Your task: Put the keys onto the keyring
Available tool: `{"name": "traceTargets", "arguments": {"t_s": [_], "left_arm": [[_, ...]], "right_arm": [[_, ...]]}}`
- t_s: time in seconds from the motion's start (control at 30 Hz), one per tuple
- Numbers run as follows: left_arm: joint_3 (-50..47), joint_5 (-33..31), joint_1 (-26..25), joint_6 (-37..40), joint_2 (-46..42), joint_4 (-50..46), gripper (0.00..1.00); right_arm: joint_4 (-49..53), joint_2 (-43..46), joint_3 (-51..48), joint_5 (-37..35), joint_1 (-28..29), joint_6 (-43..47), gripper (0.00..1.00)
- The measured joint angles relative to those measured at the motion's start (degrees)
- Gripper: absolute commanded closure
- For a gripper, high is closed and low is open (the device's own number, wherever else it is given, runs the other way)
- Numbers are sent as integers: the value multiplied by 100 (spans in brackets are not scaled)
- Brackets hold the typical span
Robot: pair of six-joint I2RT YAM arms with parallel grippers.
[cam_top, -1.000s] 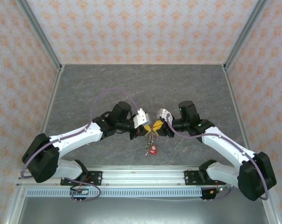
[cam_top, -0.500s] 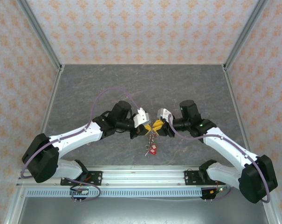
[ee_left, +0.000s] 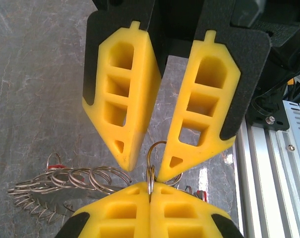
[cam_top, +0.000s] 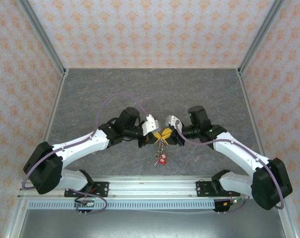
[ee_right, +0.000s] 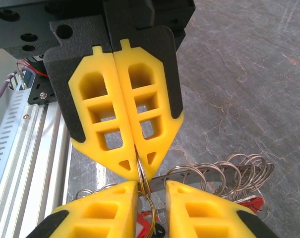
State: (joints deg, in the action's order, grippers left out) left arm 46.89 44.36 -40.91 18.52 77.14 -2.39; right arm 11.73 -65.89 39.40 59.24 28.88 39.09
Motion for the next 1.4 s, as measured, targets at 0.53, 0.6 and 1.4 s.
{"name": "traceTargets", "arguments": {"t_s": [0.53,0.6,1.4], "left_arm": [[13,-98,0,118,0,-133,87],[61,-120,0,201,0,-216,87],[367,-125,0,529,0,-584,100]], "right_arm": [[229,-42,144,-160,138,87,100],[308,-11,188,-251,177,109,100],[1067,245,688,-1196,560,291,89]]}}
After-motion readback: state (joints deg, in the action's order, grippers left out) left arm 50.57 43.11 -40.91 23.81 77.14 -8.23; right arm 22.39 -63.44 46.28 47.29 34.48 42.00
